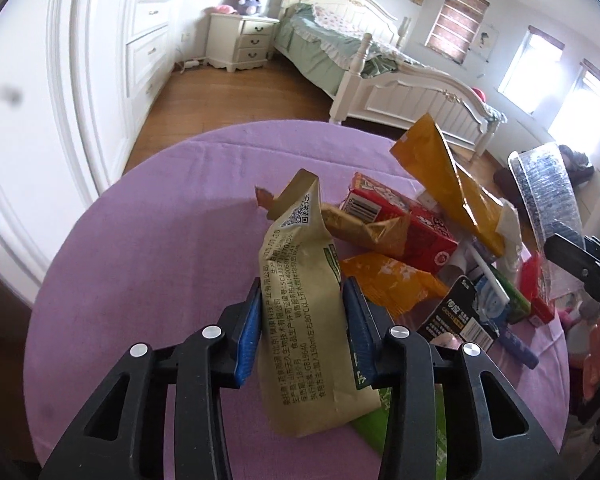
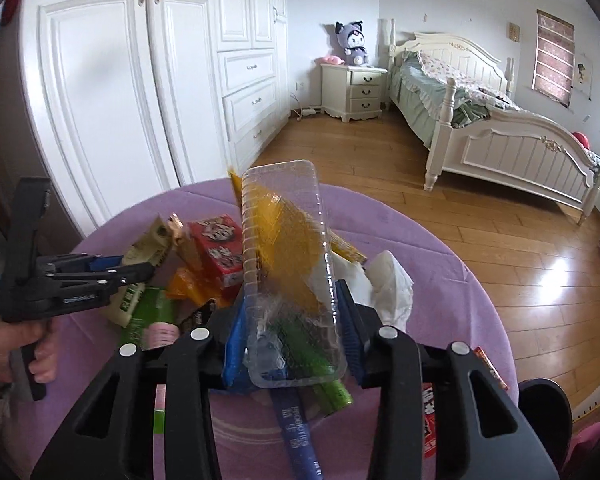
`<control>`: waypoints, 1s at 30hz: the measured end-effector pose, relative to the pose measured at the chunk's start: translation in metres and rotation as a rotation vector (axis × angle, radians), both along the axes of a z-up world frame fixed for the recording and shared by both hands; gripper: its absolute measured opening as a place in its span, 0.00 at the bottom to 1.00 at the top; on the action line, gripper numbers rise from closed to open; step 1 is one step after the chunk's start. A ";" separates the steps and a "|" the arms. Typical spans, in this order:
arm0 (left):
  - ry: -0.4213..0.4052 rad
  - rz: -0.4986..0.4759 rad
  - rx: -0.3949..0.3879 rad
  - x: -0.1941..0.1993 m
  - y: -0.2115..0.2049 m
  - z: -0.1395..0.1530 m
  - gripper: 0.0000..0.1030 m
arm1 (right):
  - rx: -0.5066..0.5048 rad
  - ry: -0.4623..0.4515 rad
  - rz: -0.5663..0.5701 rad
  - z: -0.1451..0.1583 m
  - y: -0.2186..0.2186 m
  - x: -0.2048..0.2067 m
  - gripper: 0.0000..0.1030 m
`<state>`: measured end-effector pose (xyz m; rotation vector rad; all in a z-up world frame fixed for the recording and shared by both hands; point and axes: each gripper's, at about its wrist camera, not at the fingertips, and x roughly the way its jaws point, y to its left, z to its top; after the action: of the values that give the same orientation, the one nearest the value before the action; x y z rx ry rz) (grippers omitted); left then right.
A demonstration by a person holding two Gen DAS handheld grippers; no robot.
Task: Collect trash
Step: 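Carry the bag and tray over the black bin and open both grippers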
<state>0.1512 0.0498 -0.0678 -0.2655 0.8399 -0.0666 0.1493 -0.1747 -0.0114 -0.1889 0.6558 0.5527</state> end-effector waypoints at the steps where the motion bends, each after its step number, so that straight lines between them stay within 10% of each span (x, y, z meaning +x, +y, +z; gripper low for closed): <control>1: -0.018 0.002 0.000 -0.006 -0.002 0.005 0.39 | 0.013 -0.012 0.017 0.005 0.003 -0.005 0.39; 12: -0.188 -0.140 -0.009 -0.032 -0.089 0.078 0.39 | 0.149 -0.117 -0.190 0.022 -0.078 -0.039 0.39; 30: -0.110 -0.595 -0.130 0.016 -0.343 0.033 0.39 | 0.266 0.036 -0.655 -0.063 -0.273 -0.035 0.39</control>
<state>0.1669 -0.2931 -0.0345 -0.1240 0.7825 -0.6881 0.1138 -0.4480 -0.0746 0.2825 0.6293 0.0074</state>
